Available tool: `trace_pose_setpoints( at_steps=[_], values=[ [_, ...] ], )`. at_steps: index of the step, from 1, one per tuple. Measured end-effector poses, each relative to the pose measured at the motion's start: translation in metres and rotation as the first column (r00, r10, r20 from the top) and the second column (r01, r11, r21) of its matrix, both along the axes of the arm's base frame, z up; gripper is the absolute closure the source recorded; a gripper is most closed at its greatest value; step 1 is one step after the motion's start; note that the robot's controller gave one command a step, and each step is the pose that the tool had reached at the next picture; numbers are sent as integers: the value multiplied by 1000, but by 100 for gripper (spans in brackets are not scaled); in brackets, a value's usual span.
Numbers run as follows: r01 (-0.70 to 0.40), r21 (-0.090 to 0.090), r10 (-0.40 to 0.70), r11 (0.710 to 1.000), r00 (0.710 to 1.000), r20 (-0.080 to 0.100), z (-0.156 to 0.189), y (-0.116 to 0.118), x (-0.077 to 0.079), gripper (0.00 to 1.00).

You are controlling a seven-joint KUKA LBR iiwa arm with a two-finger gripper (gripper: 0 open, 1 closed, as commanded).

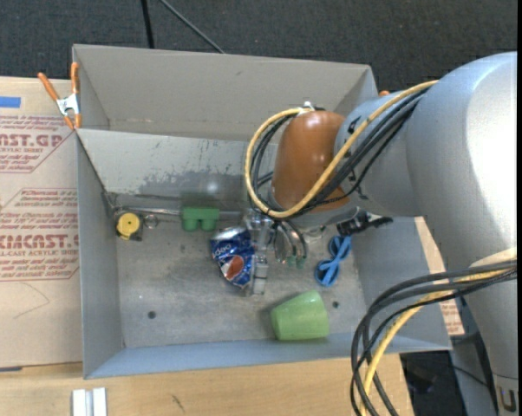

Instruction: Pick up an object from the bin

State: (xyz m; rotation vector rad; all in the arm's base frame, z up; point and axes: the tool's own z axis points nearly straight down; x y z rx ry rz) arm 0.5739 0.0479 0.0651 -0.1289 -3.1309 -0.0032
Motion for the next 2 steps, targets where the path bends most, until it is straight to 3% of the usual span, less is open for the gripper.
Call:
trace_pose_setpoints(
  at_steps=[1, 2],
  values=[
    [247, -1, -247, 969, 969, 10, 35, -4, -6, 0],
    [426, -1, -426, 905, 905, 8, 34, -3, -3, 0]
  ],
)
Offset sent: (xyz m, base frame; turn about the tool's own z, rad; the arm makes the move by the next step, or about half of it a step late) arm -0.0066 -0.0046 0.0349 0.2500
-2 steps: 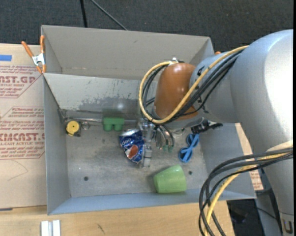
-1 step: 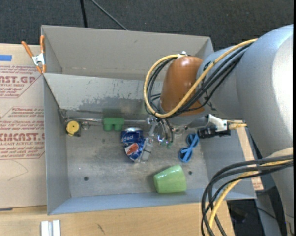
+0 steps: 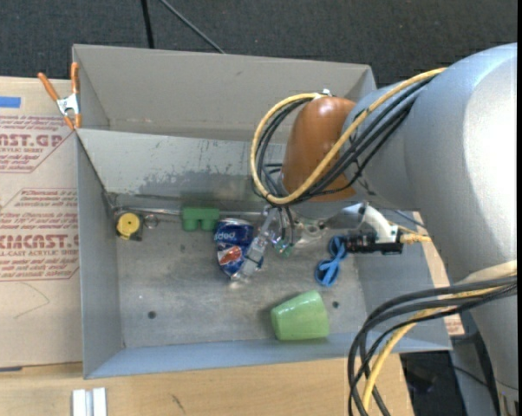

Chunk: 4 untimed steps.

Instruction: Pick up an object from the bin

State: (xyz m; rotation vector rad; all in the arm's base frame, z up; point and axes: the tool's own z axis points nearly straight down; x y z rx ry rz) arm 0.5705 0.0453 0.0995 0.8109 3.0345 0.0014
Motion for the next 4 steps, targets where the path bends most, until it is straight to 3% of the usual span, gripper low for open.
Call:
trace_pose_setpoints(
  at_steps=[1, 2, 3, 4],
  values=[
    [225, -1, -225, 974, 974, -3, -31, -3, 8, 0],
    [224, -2, -224, 975, 975, -4, -31, -3, 8, 0],
    [222, -2, -222, 975, 975, -5, -32, -3, 7, 100],
    [221, 2, -221, 975, 975, 5, 38, -2, 9, 100]
  ],
)
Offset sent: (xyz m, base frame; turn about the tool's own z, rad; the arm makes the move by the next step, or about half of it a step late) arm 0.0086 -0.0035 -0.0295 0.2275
